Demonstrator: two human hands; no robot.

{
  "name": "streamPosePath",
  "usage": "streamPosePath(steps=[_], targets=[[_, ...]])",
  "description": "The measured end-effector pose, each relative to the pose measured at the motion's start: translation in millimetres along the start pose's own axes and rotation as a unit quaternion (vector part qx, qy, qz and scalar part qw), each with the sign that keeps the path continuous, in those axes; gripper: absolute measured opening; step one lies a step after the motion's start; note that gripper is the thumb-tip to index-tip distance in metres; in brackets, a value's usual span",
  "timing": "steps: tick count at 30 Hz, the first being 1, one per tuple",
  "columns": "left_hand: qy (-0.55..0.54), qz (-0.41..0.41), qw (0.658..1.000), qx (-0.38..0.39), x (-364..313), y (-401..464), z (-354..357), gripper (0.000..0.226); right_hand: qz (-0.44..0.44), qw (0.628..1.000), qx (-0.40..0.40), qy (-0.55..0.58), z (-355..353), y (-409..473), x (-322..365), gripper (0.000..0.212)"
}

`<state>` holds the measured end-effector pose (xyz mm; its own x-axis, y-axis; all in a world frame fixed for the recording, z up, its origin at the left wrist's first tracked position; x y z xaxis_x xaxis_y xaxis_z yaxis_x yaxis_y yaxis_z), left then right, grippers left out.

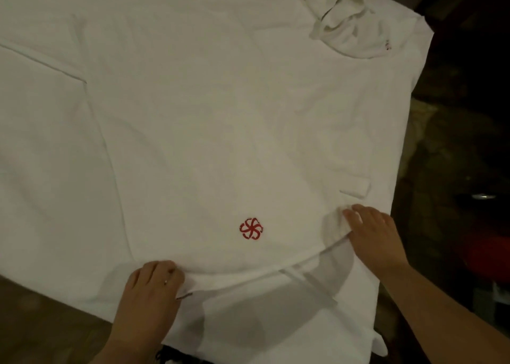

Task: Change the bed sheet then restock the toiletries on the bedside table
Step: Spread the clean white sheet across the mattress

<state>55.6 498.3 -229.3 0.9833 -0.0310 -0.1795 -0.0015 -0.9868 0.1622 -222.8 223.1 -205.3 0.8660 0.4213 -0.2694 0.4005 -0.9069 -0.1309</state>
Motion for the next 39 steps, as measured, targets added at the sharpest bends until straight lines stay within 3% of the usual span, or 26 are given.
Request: streamPosePath(steps=[6,8,10,11,12,13,14,15,16,17,18,19,21,22,24,26,29,32,35,37,39], targets=[[-0.126,0.008,0.991,0.054,16,-3,-1,0.031,-0.11,0.993,-0.03,-0.022,-4,14,2,0.05],[-0.191,-0.007,0.976,0.108,14,-4,-1,0.029,-0.143,0.989,-0.017,-0.036,-4,11,-7,0.053],[-0.198,0.037,0.954,0.222,-2,6,-7,0.023,-0.171,0.984,0.004,-0.055,-5,8,-17,0.058],[-0.278,0.036,0.888,0.364,-14,7,-12,0.021,-0.18,0.981,0.025,-0.068,-5,6,-22,0.06],[-0.289,0.041,0.862,0.414,-8,3,-4,0.023,-0.191,0.977,0.048,-0.081,-6,3,-27,0.06],[-0.379,0.046,0.876,0.295,-5,1,-18,0.03,-0.205,0.972,0.069,-0.095,-7,0,-30,0.058],[-0.543,0.031,0.809,0.222,-8,6,-17,0.11,-0.216,0.967,0.087,-0.102,-9,-2,-32,0.054],[-0.633,0.053,0.755,0.165,-17,28,-34,0.108,-0.213,0.968,0.097,-0.094,-12,-1,-35,0.05],[-0.689,0.035,0.702,0.178,-12,22,-26,0.04,-0.187,0.975,0.098,-0.067,-21,5,-36,0.047],[-0.619,-0.02,0.764,0.181,6,25,-30,0.052,-0.145,0.985,0.084,-0.027,-32,16,-38,0.047],[-0.553,-0.039,0.819,0.149,22,36,-32,0.039,-0.106,0.992,0.063,0.015,-44,30,-36,0.049],[-0.52,-0.014,0.838,0.166,33,44,-36,0.025,-0.076,0.995,0.026,0.059,-61,46,-30,0.046],[-0.453,-0.129,0.86,0.198,79,76,-55,0.03,-0.012,0.982,-0.004,0.187,-104,87,-7,0.024],[-0.445,-0.146,0.875,0.12,110,91,-62,0.026,0.028,0.969,0.005,0.245,-122,113,7,0.01],[-0.461,-0.274,0.843,-0.035,179,112,-78,0.017,0.116,0.925,0.054,0.358,-140,163,36,0.016],[-0.467,-0.351,0.799,-0.14,235,134,-89,0.009,0.153,0.884,0.036,0.44,-153,212,73,0.021],[-0.48,-0.403,0.748,-0.22,300,170,-95,0.013,0.186,0.842,0.006,0.506,-167,273,133,0.022],[-0.49,-0.451,0.692,-0.279,359,199,-90,0.018,0.216,0.83,-0.005,0.514,-180,327,186,0.021],[-0.483,-0.476,0.678,-0.284,406,225,-81,0.005,0.239,0.837,-0.025,0.493,-186,376,222,0.028],[-0.462,-0.499,0.678,-0.279,434,238,-70,0.014,0.235,0.857,-0.033,0.457,-189,404,242,0.028],[-0.404,-0.513,0.708,-0.269,458,247,-62,0.025,0.228,0.884,-0.041,0.406,-192,429,260,0.026]])
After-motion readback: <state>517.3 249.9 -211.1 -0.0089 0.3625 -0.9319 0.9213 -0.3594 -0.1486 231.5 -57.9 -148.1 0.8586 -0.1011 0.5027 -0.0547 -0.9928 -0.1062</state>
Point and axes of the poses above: each hand's wrist, its own y-axis towards the middle knuckle, its own z-axis out of the palm, x = y × z, the point moved 5 cm from there along y, towards the middle knuckle, and after that the axes turned 15 degrees about z, right-handed, at the moved point
